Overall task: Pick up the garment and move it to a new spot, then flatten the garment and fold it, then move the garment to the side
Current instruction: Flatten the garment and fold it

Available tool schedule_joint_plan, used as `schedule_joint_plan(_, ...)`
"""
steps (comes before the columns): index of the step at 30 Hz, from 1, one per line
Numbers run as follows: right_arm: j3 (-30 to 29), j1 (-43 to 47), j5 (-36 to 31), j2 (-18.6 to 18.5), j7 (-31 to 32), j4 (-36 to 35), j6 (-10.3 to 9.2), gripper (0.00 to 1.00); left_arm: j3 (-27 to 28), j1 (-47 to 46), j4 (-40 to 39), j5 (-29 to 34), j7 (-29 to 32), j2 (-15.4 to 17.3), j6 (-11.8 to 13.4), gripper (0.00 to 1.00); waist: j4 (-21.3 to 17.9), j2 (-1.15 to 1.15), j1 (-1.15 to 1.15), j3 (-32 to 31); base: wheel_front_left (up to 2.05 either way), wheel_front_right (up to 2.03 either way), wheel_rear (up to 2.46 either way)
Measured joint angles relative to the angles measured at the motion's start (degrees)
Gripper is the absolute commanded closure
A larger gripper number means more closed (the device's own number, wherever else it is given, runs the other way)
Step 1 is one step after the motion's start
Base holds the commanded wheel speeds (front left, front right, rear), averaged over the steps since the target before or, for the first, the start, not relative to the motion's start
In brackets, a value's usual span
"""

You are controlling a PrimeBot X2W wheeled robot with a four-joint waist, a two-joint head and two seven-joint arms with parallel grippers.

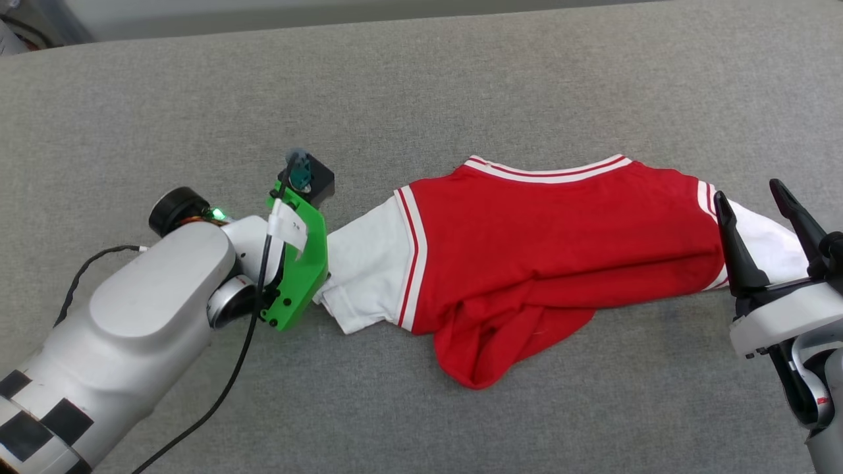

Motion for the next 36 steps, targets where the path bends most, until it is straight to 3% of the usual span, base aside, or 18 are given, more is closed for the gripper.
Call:
schedule_joint_plan(8,0.25,-0.12,0.00,0.40,-0.45,0.69,0.00,0.00,-7.67,-2.98,4.41,-0.97,-2.71,0.12,-0.08,0.00,-1.53,0.00,0.00,2.05,0.00,0.00,0.00)
schedule_joint_plan(9,0.20,-0.12,0.01,0.37,-0.52,0.78,0.00,0.00,-8.15,-3.31,4.52,-1.00,-3.25,0.13,-0.09,0.13,-1.60,0.00,0.00,2.16,0.00,0.00,0.00)
schedule_joint_plan(10,0.03,-0.12,0.01,0.35,-0.53,0.92,-0.01,0.00,-8.58,-3.62,4.58,-1.15,-4.09,0.14,-0.09,0.72,-1.60,0.00,0.00,2.26,0.00,0.00,0.00)
schedule_joint_plan(11,-0.12,-0.12,0.01,0.35,-0.54,1.05,-0.01,0.00,-9.07,-3.91,4.59,-1.25,-5.27,0.19,-0.09,1.00,-1.51,0.00,0.00,2.27,0.00,0.00,0.00)
schedule_joint_plan(17,-1.10,-0.07,0.01,0.43,-1.05,1.08,0.00,0.00,-9.49,-6.28,5.08,-2.96,-13.22,0.44,-0.08,1.00,-0.89,0.00,0.00,1.79,0.00,0.00,0.00)
schedule_joint_plan(23,-1.46,0.01,-0.07,0.66,-1.62,0.84,-0.01,0.00,-6.73,-11.59,8.81,-3.07,-17.30,3.76,-0.08,1.00,-1.08,0.00,0.00,1.50,0.00,0.00,0.00)
schedule_joint_plan(29,-1.87,0.01,-0.33,0.88,-2.30,0.76,0.00,0.00,-5.98,-11.62,16.63,-3.34,-20.03,5.66,0.07,1.00,-2.58,0.00,0.00,1.84,0.00,0.00,0.00)
schedule_joint_plan(36,-2.74,0.07,-0.54,0.89,-2.60,0.92,0.00,0.00,-5.66,-8.33,26.13,-4.17,-24.02,5.03,0.52,1.00,-3.86,0.00,0.00,2.80,0.00,0.00,0.00)
